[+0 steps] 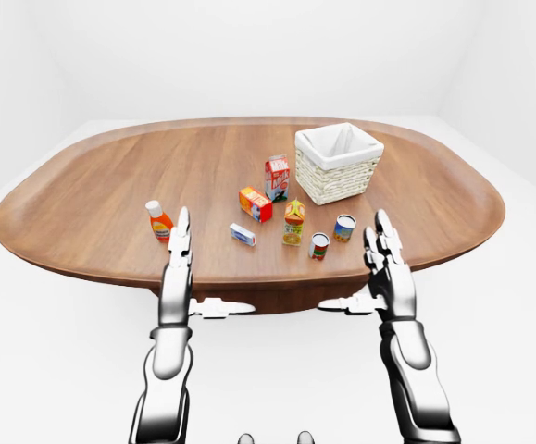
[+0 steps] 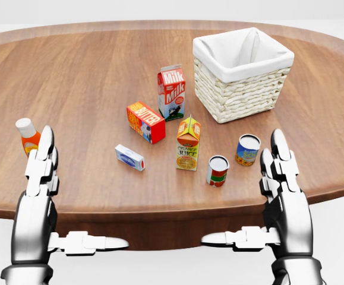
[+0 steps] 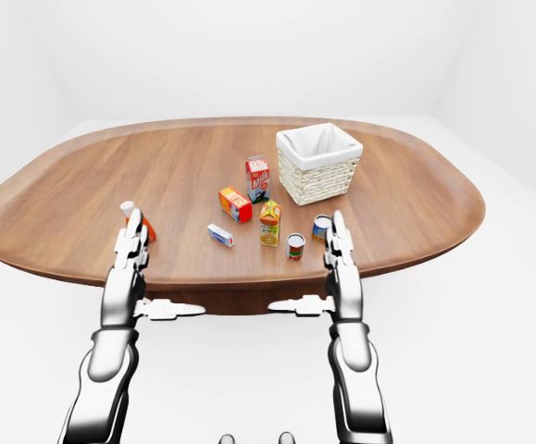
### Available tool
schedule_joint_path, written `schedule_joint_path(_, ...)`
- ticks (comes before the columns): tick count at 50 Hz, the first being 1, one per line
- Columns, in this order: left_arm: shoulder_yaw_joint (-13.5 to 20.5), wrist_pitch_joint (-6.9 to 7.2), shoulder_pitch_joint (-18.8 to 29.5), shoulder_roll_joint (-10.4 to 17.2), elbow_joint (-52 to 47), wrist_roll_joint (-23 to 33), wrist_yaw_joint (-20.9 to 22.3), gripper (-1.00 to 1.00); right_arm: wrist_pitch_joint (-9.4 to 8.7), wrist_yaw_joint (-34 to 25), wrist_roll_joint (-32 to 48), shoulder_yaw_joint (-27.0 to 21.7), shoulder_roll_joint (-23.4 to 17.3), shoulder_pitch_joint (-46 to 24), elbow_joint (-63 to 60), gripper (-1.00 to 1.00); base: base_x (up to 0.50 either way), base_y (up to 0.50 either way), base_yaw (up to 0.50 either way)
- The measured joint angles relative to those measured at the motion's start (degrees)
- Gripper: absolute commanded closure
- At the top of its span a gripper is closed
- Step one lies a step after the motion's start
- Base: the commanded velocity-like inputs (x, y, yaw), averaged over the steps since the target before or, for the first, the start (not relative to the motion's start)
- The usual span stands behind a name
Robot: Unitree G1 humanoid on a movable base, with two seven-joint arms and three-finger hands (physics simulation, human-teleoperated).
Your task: Pick up the alphabet soup and the tomato sauce, and put them in the basket.
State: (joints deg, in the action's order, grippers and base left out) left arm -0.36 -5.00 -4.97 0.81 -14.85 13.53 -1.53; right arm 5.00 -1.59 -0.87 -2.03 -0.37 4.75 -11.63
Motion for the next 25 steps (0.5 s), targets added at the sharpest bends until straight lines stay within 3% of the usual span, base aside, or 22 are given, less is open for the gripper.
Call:
schedule_joint_path(10, 0.0, 0.0, -0.3, 0.0, -1.0, 1.1, -0.3, -1.0, 0.0, 0.2, -0.5, -0.2, 0.1, 0.3, -1.2, -1.0, 0.0, 0.0, 0.0)
schedule_joint_path(25, -0.1, 0.0, -0.4, -0.1, -1.8, 1.6, -0.4, -1.0, 0.0, 0.4, -0.9, -0.3, 0.1, 0.5, -1.7, -1.0, 0.25, 0.0, 0.0)
